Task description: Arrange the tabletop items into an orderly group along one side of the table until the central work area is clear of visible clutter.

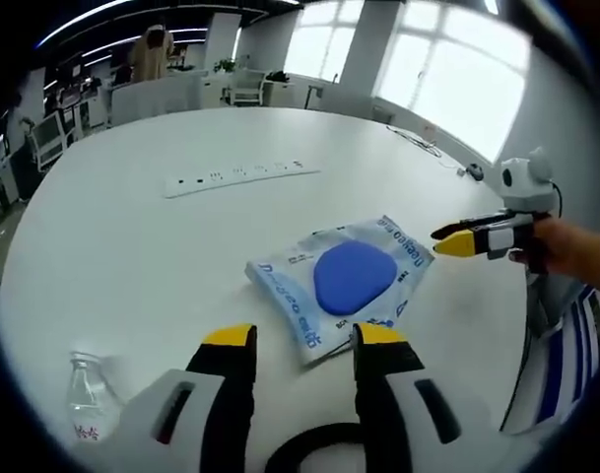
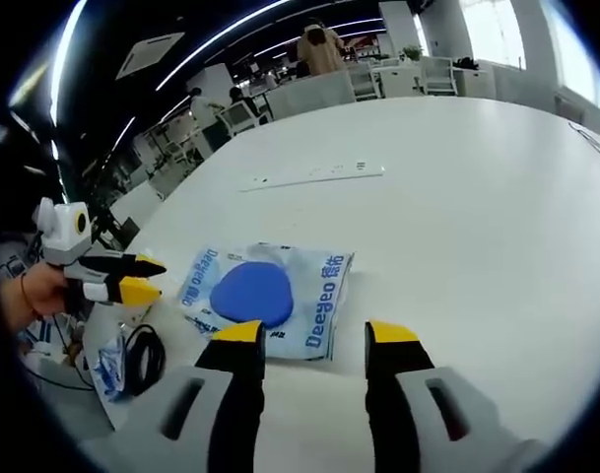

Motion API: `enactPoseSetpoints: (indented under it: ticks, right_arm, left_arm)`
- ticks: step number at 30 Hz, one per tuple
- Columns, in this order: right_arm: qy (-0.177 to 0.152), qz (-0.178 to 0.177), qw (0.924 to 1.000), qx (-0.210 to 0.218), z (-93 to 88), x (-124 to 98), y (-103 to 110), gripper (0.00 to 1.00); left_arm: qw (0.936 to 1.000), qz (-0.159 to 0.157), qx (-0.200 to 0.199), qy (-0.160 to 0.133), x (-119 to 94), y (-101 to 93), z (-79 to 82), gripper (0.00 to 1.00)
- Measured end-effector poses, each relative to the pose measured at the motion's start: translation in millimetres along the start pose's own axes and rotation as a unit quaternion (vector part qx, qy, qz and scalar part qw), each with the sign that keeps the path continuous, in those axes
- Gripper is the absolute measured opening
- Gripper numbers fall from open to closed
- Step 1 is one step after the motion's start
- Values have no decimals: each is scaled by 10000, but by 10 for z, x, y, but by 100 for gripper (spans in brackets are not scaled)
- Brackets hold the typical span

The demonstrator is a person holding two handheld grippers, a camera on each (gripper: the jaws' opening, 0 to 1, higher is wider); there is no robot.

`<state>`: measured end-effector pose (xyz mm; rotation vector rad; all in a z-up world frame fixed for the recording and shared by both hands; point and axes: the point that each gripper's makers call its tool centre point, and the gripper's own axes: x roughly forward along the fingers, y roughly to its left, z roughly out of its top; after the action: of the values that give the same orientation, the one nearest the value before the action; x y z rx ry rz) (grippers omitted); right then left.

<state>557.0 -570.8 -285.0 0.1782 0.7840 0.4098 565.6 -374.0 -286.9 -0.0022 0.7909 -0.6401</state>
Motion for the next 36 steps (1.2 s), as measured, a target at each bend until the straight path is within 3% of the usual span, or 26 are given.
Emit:
enactPoseSetpoints:
  ticks: [36]
  right_arm:
    - [-177,325,9983,-447,121,-221,436,61]
  left_arm:
    - [9992,77,102,-366,-566,-2,105,61]
